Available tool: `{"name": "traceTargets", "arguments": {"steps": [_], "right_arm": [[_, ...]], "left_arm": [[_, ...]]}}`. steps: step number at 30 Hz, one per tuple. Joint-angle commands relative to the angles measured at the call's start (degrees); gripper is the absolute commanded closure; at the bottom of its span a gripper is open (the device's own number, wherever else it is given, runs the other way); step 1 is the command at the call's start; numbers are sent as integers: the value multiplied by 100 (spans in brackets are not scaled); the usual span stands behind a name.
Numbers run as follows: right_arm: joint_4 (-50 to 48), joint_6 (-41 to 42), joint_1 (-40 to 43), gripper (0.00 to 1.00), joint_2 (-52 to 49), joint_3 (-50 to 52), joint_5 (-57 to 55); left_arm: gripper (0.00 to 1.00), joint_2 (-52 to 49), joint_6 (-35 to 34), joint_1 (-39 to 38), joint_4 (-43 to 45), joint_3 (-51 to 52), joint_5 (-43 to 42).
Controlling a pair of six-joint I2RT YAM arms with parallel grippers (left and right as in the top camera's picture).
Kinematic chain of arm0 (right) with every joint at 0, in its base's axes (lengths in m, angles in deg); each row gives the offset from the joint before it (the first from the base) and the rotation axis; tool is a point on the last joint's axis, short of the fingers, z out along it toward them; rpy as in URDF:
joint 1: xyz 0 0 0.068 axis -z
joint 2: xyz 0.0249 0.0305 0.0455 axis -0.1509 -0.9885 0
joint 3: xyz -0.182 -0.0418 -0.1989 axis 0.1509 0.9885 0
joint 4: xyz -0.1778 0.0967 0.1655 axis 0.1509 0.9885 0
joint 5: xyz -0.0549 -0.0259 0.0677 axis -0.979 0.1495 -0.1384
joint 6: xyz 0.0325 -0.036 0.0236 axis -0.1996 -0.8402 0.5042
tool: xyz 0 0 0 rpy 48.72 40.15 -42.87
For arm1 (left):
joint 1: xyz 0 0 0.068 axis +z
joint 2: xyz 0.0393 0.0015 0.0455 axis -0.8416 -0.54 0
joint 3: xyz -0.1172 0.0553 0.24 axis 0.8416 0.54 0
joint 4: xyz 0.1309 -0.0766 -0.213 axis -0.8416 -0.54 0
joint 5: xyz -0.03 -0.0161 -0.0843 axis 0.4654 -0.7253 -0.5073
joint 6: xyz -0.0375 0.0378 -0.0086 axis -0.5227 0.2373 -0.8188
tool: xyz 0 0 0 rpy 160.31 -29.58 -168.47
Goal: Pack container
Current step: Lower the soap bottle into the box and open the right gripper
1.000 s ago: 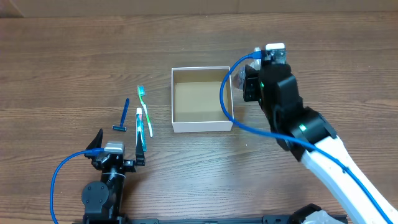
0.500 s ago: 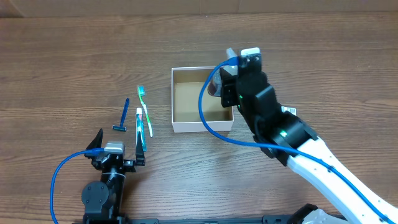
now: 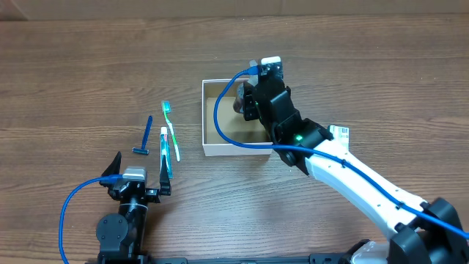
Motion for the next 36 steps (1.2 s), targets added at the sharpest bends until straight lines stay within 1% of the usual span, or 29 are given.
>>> {"name": "traceTargets", "arguments": {"steps": [1, 6, 16, 33, 35, 36], "right_arm": [[-199, 210, 35, 68, -168, -83, -83], [-369, 221, 118, 68, -431, -83, -87], [-358, 225, 422, 68, -476, -83, -212], [-669, 155, 424, 68, -1158, -83, -216], [-704, 114, 424, 67, -1158, -83, -216], [-715, 26, 424, 64, -1158, -85, -212]], "left_arm": [[0, 55, 4, 55, -9, 20, 17], [0, 55, 4, 55, -9, 20, 17], [0, 52, 4, 55, -9, 20, 17], [0, 55, 4, 55, -9, 20, 17], [0, 52, 4, 55, -9, 20, 17], [0, 52, 2, 55, -9, 20, 17]]}}
